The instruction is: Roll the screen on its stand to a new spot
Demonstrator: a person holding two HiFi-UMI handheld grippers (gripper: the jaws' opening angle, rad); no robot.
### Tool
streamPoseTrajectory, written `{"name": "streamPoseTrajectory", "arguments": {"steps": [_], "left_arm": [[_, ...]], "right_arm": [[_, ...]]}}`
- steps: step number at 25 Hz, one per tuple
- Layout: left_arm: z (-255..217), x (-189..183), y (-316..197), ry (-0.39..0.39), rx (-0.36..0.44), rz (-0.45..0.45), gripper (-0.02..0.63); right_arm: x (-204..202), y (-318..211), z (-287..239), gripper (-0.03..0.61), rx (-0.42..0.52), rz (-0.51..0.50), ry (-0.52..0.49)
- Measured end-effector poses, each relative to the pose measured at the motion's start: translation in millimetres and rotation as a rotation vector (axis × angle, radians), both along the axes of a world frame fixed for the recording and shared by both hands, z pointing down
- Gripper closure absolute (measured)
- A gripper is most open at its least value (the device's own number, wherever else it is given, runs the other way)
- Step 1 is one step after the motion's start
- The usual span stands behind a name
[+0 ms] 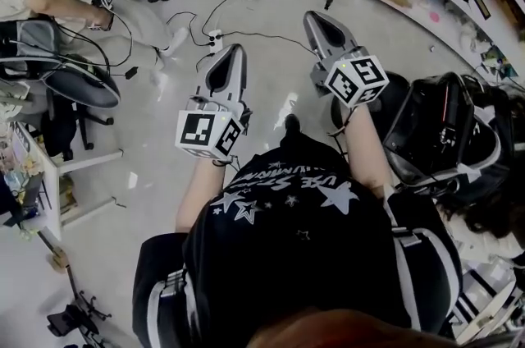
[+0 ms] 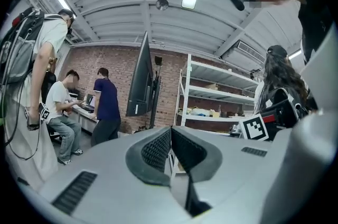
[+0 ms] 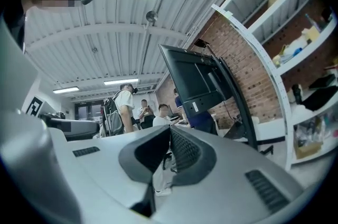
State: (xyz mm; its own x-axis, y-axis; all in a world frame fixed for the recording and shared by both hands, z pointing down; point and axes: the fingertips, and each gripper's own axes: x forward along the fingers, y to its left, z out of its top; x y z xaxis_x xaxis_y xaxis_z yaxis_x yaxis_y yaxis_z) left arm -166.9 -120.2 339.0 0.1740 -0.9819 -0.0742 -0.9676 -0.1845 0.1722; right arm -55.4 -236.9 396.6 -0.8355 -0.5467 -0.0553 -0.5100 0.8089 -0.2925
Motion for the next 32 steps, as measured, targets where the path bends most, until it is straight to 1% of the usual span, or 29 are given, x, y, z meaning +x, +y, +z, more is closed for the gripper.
{"name": "streamPoseTrajectory", "arguments": {"steps": [4,7,11,16,22,28,32], "left_arm": [[-9,-3,-29,-0.007,0.016,-0.004,0.601],[-13,-8,-49,-0.012,0.021,-0.009,0.601],[-14,-10,-71,-0.015,0.023,-0.016,0.601],[-13,-15,-93,-0.017,0.017,-0.005,0.601],[-14,-33,-137,-0.018,0.011,0.015,0.601],[-18,-61,-195,-0.027,0.023,0.038,0.601],[-22,-80,-236,-0.023,0.038,0.061,0.6]], "right_arm": [[-6,-42,-4,0.571,0.036,0.026,0.027],[-8,-66,-4,0.571,0.032,0.042,0.028],[-4,-83,0,0.571,0.022,0.048,0.022],[3,-95,8,0.571,0.007,0.073,0.026],[10,-121,14,0.571,-0.005,0.116,0.054],[14,-166,15,0.571,-0.013,0.185,0.057],[6,-200,13,0.571,-0.01,0.228,0.051]]}}
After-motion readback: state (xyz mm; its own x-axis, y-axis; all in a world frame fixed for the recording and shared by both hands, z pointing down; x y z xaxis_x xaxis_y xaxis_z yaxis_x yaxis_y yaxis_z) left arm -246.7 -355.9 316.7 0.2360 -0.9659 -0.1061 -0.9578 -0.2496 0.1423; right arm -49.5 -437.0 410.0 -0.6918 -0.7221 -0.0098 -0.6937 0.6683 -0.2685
